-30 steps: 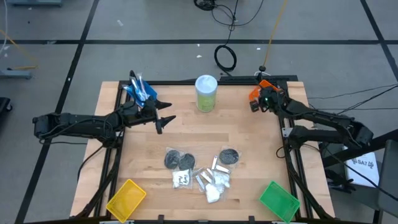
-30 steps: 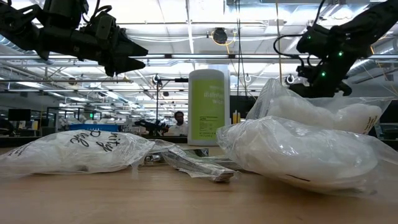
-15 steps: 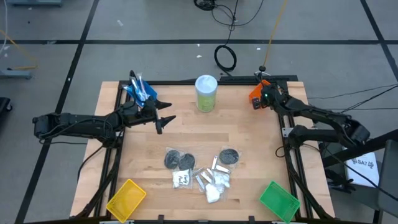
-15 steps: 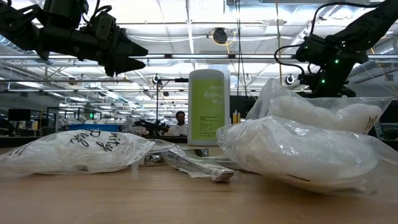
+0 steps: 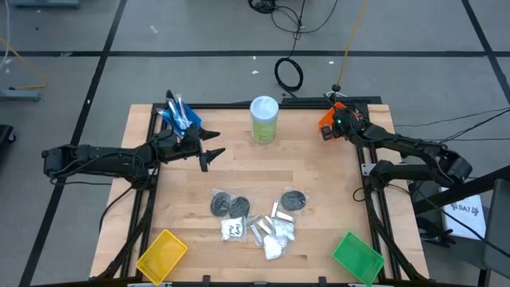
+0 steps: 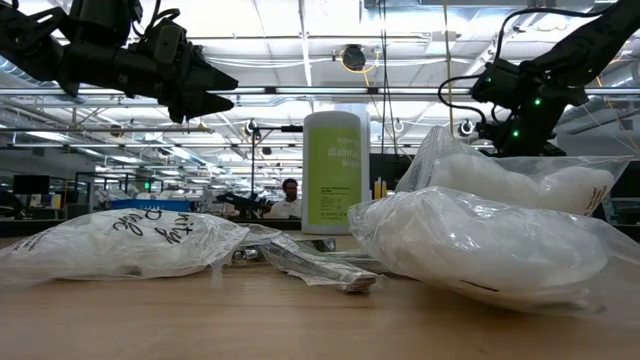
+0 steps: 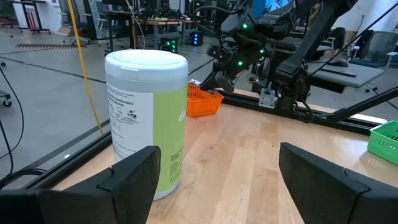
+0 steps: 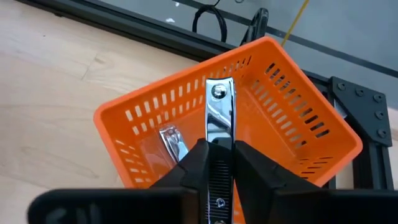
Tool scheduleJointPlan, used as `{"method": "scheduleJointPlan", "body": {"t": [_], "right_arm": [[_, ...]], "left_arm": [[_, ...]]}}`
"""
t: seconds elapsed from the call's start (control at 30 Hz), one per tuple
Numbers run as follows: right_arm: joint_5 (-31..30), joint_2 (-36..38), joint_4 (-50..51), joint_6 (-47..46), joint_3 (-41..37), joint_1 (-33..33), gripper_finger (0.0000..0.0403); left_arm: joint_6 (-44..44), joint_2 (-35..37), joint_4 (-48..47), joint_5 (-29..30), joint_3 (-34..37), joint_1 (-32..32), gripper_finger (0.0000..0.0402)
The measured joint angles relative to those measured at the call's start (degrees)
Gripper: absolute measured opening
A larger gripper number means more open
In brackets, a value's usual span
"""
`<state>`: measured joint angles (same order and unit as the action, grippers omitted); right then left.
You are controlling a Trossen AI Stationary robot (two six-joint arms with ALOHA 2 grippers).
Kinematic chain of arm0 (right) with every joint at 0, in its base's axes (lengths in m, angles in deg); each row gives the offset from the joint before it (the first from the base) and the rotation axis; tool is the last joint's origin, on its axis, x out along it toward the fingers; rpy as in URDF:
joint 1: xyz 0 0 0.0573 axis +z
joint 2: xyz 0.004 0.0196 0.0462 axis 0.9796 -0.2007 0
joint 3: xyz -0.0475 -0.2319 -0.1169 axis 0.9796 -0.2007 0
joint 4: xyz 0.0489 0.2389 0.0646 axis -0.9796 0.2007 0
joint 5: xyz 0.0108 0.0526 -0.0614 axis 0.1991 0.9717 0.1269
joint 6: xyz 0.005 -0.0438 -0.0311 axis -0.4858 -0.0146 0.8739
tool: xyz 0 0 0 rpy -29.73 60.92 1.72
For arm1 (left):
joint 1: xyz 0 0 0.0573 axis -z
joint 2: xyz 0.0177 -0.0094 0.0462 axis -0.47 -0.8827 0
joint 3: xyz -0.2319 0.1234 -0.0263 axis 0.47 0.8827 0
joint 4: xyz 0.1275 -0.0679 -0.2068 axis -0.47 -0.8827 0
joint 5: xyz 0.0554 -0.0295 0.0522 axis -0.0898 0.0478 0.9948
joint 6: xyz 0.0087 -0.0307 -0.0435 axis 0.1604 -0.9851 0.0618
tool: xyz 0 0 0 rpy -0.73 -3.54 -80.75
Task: Pick & Place Travel size toiletries
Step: Put the nail cutter into the orange bin
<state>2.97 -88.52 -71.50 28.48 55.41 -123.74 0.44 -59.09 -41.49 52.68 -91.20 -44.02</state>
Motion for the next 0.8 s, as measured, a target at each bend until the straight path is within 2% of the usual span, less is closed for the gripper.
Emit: {"method": "scheduleJointPlan", "body": {"t": [0.3, 0.57, 0.7, 0.8], "right_arm": [[0.00, 0.01, -0.06, -0.01, -0.01, 0.00, 0.0103], [0.50, 0.19, -1.47, 2.44, 0.00, 0.51, 0.0122], [7.13, 1.84, -6.54, 6.17, -0.02, 2.57, 0.0122], [14.88, 3.74, -11.53, 8.44, 0.00, 5.19, 0.0123]], "left_arm": [[-0.01, 0.00, -0.01, 0.00, 0.00, 0.01, 0.0321], [0.00, 0.00, 0.00, 0.00, 0.00, 0.01, 0.0321], [0.00, 0.00, 0.00, 0.00, 0.00, 0.00, 0.0321], [-0.01, 0.00, 0.00, 0.00, 0.02, 0.02, 0.0321]]}}
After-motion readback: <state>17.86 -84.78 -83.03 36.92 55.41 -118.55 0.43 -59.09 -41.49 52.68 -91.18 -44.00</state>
